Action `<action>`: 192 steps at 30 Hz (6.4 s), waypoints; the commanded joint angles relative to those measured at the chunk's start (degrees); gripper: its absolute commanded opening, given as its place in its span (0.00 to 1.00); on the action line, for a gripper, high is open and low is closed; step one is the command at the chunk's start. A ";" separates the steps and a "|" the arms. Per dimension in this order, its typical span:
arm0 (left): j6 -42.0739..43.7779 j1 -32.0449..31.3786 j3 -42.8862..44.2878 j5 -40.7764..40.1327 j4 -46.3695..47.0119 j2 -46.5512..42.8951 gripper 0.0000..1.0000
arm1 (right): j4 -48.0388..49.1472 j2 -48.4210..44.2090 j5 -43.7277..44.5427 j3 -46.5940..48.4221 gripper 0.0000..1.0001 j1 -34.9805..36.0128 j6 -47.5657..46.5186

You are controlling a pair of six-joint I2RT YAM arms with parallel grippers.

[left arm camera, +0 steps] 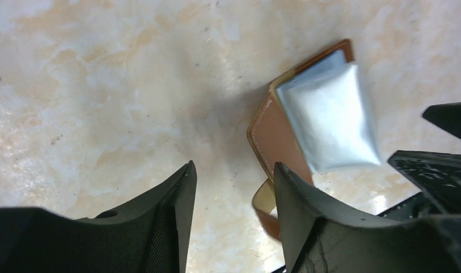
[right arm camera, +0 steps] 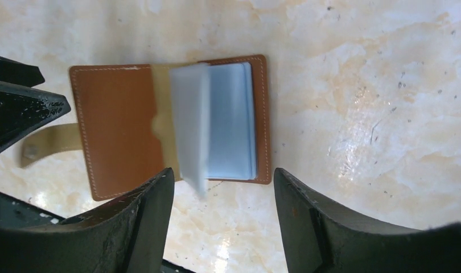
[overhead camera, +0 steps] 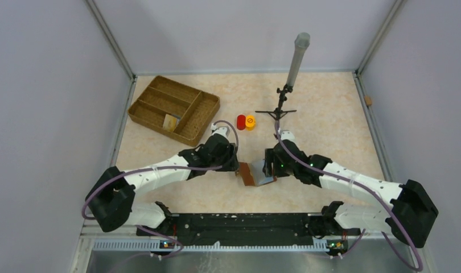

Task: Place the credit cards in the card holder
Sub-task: Open the card holder at the center of the board, then turn over the card slot in the card holder, then pick up the credit card from the storage box.

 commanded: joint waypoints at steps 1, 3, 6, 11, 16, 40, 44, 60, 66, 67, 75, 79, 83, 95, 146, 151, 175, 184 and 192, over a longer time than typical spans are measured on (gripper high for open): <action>1.41 -0.18 3.61 -0.10 -1.09 -3.93 0.57 | 0.77 -2.99 -1.29 2.87 0.62 -0.45 -1.60; 1.26 -0.18 4.14 1.14 -0.84 -4.44 0.57 | 1.94 -2.88 -2.02 2.14 0.60 -0.40 -1.54; 0.41 -0.11 4.01 3.26 0.80 -4.32 0.59 | 3.11 -1.52 -2.27 0.88 0.57 -1.02 -1.46; -1.31 -0.11 2.92 6.96 4.62 -2.55 0.63 | 8.68 -0.65 -7.37 -2.45 0.57 -4.45 -1.51; -2.89 -0.11 1.90 8.56 8.14 -1.18 0.64 | 13.35 1.32 -12.10 -5.50 0.53 -7.78 -1.91; -5.07 0.06 -0.23 8.48 8.82 2.44 0.28 | 22.59 8.93 -21.37 -8.95 0.25 -9.33 1.02; -6.23 0.11 -1.18 7.77 8.91 1.95 0.13 | 23.06 8.07 -23.03 -8.80 0.22 -9.33 2.04; -9.01 1.24 -5.84 8.39 14.74 1.60 0.00 | 29.37 10.70 -28.65 -9.69 0.20 -9.30 2.36; -10.25 2.39 -8.85 9.92 19.22 2.20 0.00 | 35.19 11.51 -34.96 -10.01 0.21 -8.41 2.83; -10.34 2.62 -9.41 10.23 19.90 2.30 0.00 | 36.24 11.63 -35.89 -10.23 0.21 -8.18 2.87; -10.76 3.61 -12.79 12.10 26.19 2.22 0.00 | 42.69 17.30 -38.93 -11.26 0.23 -6.82 2.55; -10.88 4.14 -14.50 12.65 28.81 1.98 0.00 | 45.92 20.34 -39.93 -11.13 0.24 -5.02 3.31; -10.55 4.67 -15.32 12.58 29.36 1.73 0.00 | 46.55 21.65 -38.79 -9.97 0.24 -2.93 3.53; -9.02 5.43 -16.82 10.48 23.92 -5.67 0.43 | 36.04 18.17 -27.11 -7.02 0.21 -0.95 1.94; -0.55 0.33 -5.97 -0.25 10.75 4.69 0.39 | 23.60 11.16 -10.87 -8.75 0.36 -0.12 3.18; -0.68 -0.28 -5.68 -1.15 9.74 5.47 0.37 | 21.75 10.57 -10.27 -8.75 0.35 -0.19 3.02; 0.85 9.66 5.46 -1.70 -7.69 -13.48 0.85 | 7.73 -3.13 -9.12 4.82 0.61 -0.14 -4.90; 9.31 33.00 17.52 -5.31 -17.43 -5.33 0.89 | 9.25 -5.58 -8.43 4.36 0.69 -0.28 -7.17; 7.82 41.45 25.60 -6.78 -13.84 8.93 0.77 | 13.92 -7.51 -12.01 1.67 0.70 -0.24 -7.75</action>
